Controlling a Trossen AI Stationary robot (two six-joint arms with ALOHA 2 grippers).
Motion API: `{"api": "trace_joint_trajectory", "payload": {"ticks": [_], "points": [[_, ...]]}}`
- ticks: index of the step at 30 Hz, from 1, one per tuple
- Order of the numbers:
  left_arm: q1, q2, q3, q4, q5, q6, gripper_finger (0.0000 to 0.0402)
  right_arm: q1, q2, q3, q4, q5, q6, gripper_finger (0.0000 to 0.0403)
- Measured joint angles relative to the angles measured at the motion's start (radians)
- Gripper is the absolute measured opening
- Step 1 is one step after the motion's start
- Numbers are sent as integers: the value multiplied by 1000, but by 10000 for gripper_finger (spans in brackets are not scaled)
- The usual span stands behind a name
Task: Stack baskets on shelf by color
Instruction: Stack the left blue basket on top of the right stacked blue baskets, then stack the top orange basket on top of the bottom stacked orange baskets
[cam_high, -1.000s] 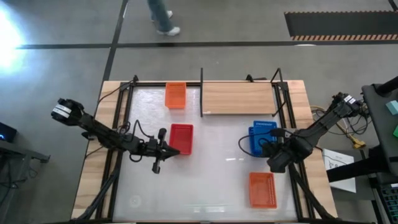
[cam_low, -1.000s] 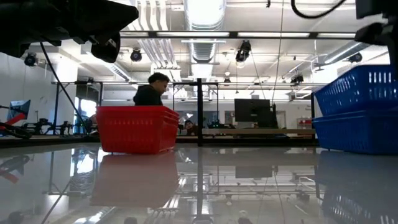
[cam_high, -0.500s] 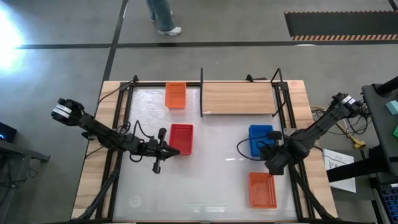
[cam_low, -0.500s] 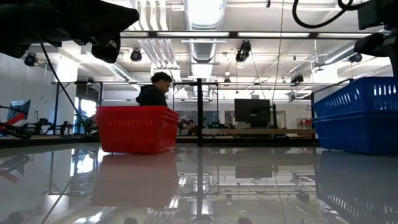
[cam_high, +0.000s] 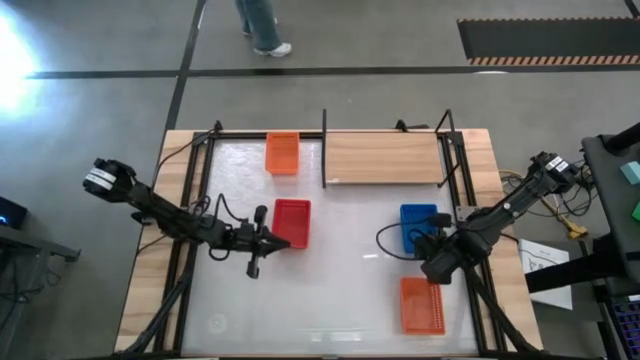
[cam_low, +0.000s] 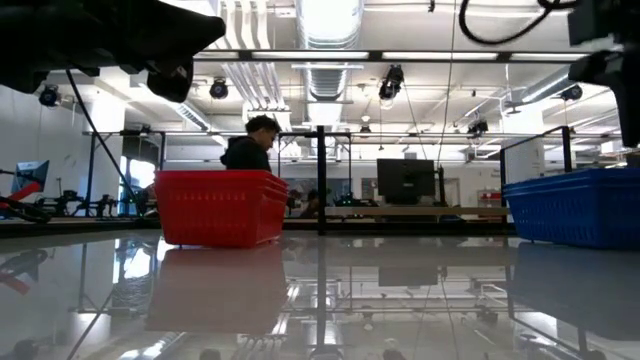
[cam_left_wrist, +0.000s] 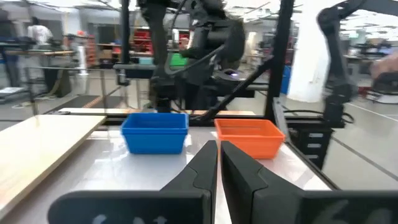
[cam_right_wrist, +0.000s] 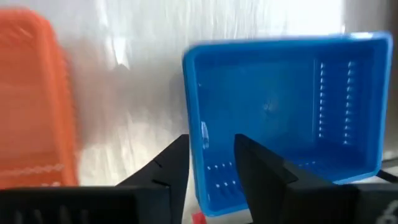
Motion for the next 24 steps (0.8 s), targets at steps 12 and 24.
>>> {"api": "trace_joint_trajectory", "payload": {"ticks": [12,24], "points": [[82,-61,5,-138,-200,-82,4,0,-152,-109,485,165,-143,68],[516,-259,185,-949,56,-163,4,-2,-136,-409,1309,339,-506,12]]}}
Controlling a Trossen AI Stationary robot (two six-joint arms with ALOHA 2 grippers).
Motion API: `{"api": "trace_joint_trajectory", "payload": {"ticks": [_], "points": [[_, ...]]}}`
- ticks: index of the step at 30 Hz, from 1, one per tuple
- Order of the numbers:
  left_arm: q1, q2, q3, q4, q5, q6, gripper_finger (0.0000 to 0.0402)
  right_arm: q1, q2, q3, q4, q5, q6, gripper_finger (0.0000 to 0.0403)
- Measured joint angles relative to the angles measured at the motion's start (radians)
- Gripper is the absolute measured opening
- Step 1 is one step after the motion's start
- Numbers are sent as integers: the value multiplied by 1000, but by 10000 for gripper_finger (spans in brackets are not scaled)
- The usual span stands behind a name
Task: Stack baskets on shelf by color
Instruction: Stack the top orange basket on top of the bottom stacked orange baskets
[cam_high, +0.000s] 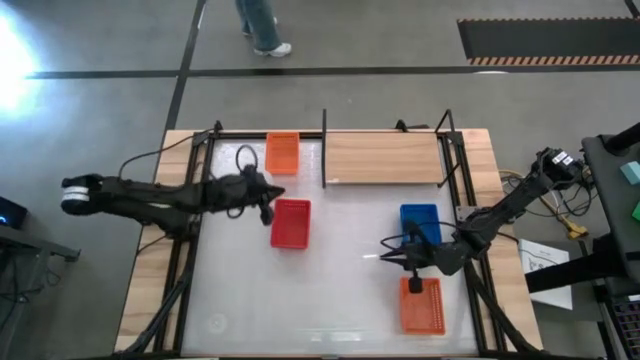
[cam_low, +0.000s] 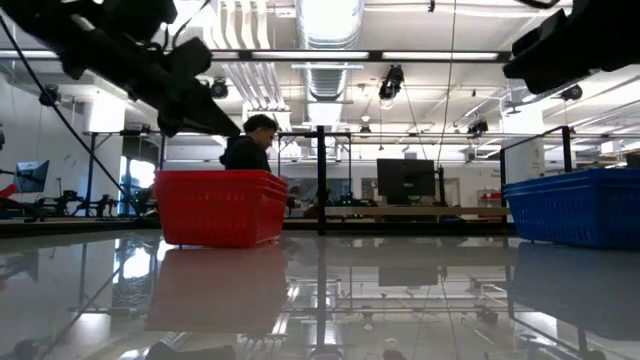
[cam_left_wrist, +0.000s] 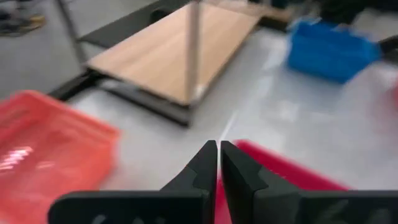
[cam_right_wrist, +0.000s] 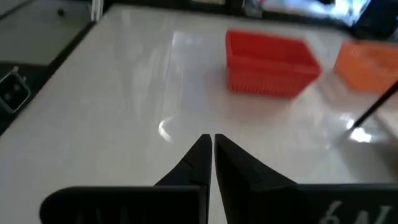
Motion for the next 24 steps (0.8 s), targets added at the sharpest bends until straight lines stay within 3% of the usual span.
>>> {"api": "trace_joint_trajectory", "payload": {"ticks": [5,14,19,24], "points": [[130,29,104,-187,73,115,28,0,17,-36,144,8,-93,12],[259,226,225,-315,88,341,125,0,22,-37,156,8,-106,12],[308,346,252,-294,22,451,162,0,33,-37,156,6,-107,12],[330,419,268,-249,-23,520,168,0,41,-39,156,6,-105,12]]}}
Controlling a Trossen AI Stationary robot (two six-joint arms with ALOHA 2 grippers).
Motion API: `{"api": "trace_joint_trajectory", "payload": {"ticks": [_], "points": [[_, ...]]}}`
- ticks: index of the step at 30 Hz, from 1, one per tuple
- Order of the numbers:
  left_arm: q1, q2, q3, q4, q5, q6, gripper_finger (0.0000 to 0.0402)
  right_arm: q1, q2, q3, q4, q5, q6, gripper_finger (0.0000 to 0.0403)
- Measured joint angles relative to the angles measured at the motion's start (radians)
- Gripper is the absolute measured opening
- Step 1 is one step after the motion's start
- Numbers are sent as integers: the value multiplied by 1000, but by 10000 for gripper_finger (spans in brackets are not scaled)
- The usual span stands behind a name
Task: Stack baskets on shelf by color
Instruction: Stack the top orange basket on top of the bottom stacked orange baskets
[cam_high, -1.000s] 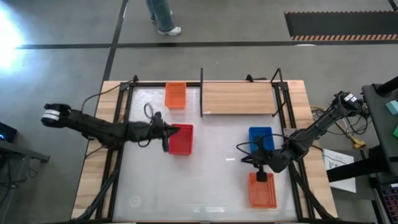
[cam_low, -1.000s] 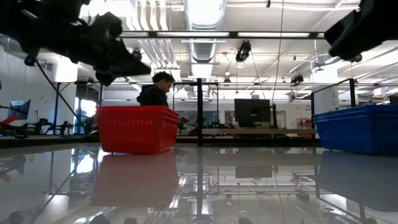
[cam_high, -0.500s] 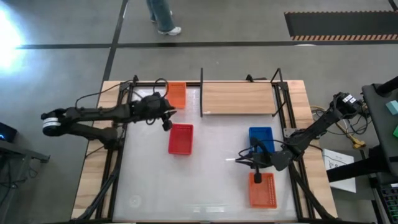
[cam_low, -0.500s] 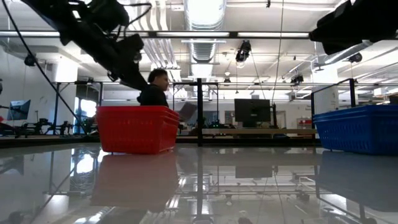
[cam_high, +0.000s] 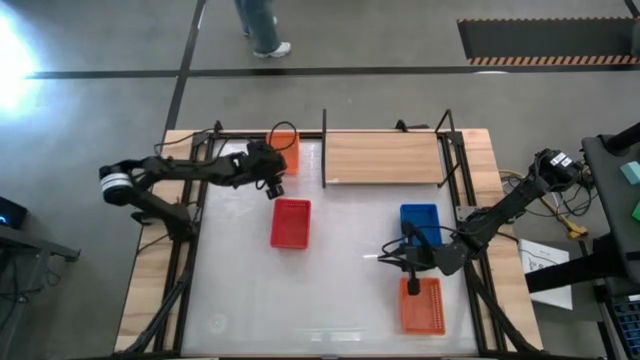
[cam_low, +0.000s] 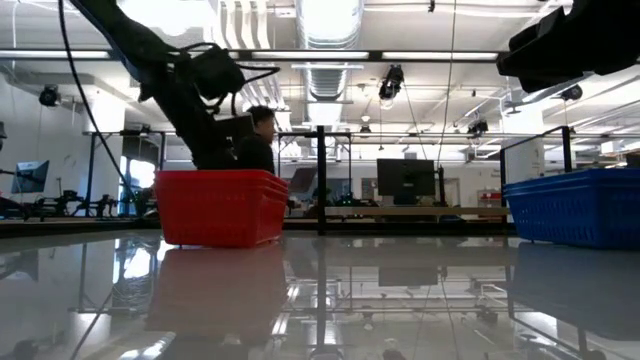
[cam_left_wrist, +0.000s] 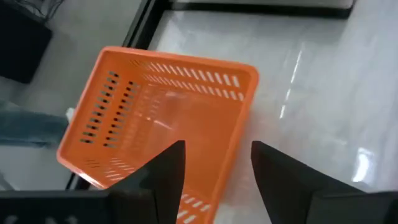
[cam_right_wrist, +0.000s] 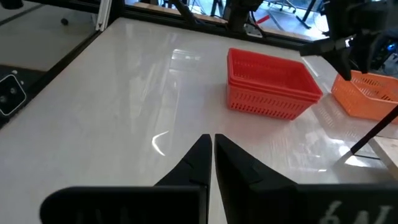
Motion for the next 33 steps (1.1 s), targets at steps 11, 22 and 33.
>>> {"api": "trace_joint_trajectory", "payload": {"ticks": [11,22,33], "points": [[42,119,30,29,-49,128,168,0,0,-11,-1,0,6,12],[43,173,41,-11,-45,212,40,0,0,-13,8,0,18,12],[-59,-54,226,-439,-81,90,0,0,0,-13,8,0,17,12]]}}
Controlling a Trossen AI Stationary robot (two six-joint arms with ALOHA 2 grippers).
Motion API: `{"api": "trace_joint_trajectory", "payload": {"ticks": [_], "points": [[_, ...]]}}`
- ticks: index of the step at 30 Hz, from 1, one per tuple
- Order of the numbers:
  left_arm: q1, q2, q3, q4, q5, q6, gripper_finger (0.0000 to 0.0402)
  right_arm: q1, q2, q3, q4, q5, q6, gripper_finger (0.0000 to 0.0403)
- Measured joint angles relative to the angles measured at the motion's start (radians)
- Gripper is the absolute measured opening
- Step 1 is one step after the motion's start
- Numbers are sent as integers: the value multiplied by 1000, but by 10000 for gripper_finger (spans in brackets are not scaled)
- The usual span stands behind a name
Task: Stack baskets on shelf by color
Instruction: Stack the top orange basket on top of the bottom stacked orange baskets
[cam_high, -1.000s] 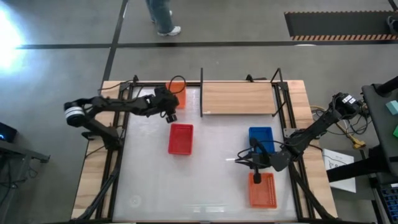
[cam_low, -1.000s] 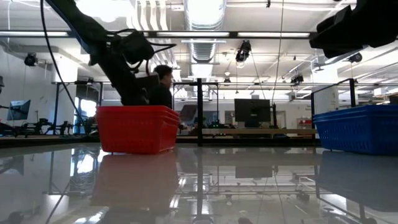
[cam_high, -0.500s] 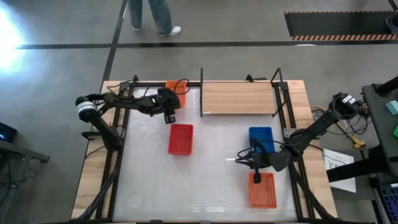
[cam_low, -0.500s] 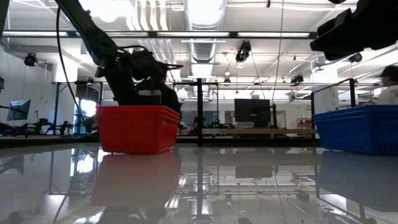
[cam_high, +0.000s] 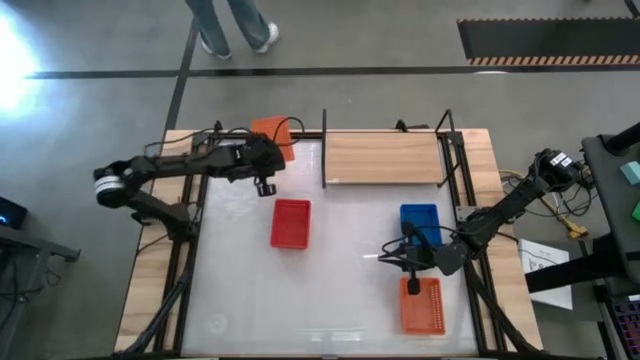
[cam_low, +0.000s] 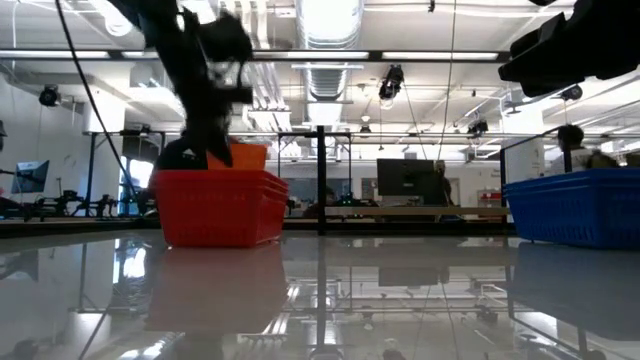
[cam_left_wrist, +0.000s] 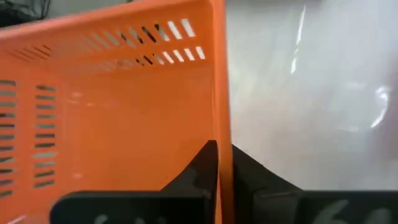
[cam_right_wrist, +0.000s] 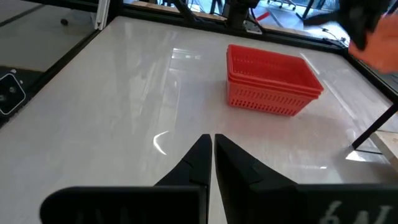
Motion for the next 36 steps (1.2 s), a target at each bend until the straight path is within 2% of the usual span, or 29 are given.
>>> {"api": "trace_joint_trajectory", "payload": {"ticks": [4,8,13,17,20,24,31,36], "points": [[-178,-86,93,-192,1,-192,0,0,0,-1,0,0,-1,12],[-436,-111,184,-319,17,-459,0,0,0,-1,0,0,-3,12],[-769,-34,279,-291,16,-753,0,0,0,-1,0,0,-20,12],[-924,117,354,-155,-3,-877,0,0,0,-2,18,0,-42,12],[-965,249,418,-51,-6,-899,0,0,0,-2,34,0,-64,12],[-961,409,502,19,-5,-898,0,0,-4,-3,55,0,-81,12],[-913,623,665,24,24,-895,0,6,-9,9,53,0,-93,12],[-871,721,748,16,24,-894,0,14,-9,12,52,0,-93,12]]}}
